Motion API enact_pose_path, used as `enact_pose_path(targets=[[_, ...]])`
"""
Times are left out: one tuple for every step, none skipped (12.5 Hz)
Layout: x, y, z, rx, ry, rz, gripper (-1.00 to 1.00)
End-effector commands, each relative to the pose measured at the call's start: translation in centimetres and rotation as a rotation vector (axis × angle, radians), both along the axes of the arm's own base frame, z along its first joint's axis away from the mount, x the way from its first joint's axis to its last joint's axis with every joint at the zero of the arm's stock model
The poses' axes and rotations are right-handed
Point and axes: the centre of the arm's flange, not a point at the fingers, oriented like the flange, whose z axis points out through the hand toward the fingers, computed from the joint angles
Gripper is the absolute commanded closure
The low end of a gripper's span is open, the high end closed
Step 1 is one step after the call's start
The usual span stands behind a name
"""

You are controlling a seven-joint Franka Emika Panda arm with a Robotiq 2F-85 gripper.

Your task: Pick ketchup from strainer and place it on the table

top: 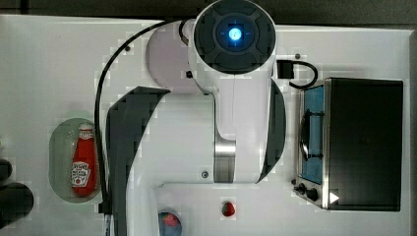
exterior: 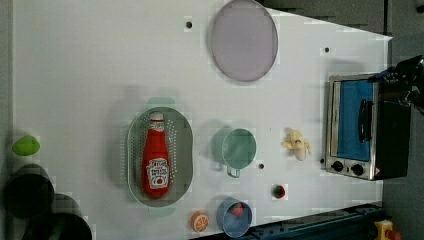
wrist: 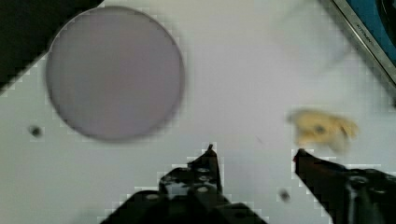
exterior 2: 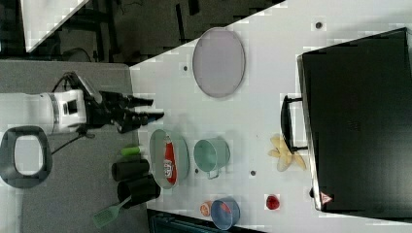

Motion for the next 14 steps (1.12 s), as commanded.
enact_pose_path(targets=[[-10.2, -1.4, 9.1, 0.013, -0.016, -0.148, -0.59], [-10.1, -0.6, 9.0, 0.02, -0.018, -0.134, -0.82], [-9.8, 0.7, 8.8, 0.028, -0.021, -0.111, -0.99], [-9.4, 2.3, 8.5, 0.024, -0.023, -0.081, -1.0], [-9.2, 4.0, 8.1, 0.019, -0.024, -0.048, -1.0], [-8.9, 6.0, 7.6, 0.013, -0.023, -0.011, -1.0], [-8.7, 8.2, 7.0, 0.007, -0.018, 0.031, -1.0], [-8.5, 10.7, 6.2, 0.002, -0.016, 0.077, -1.0], [-8.4, 13.2, 5.4, -0.002, -0.012, 0.125, -1.0], [-8.4, 15.7, 4.4, -0.005, -0.007, 0.174, -1.0], [-8.6, 18.5, 3.4, -0.005, -0.003, 0.227, -1.0], [-8.8, 21.2, 2.4, -0.004, -0.003, 0.28, -1.0], [-9.1, 24.0, 1.4, 0.004, -0.012, 0.332, -1.0], [-9.4, 26.5, 0.2, 0.016, -0.015, 0.382, -1.0]])
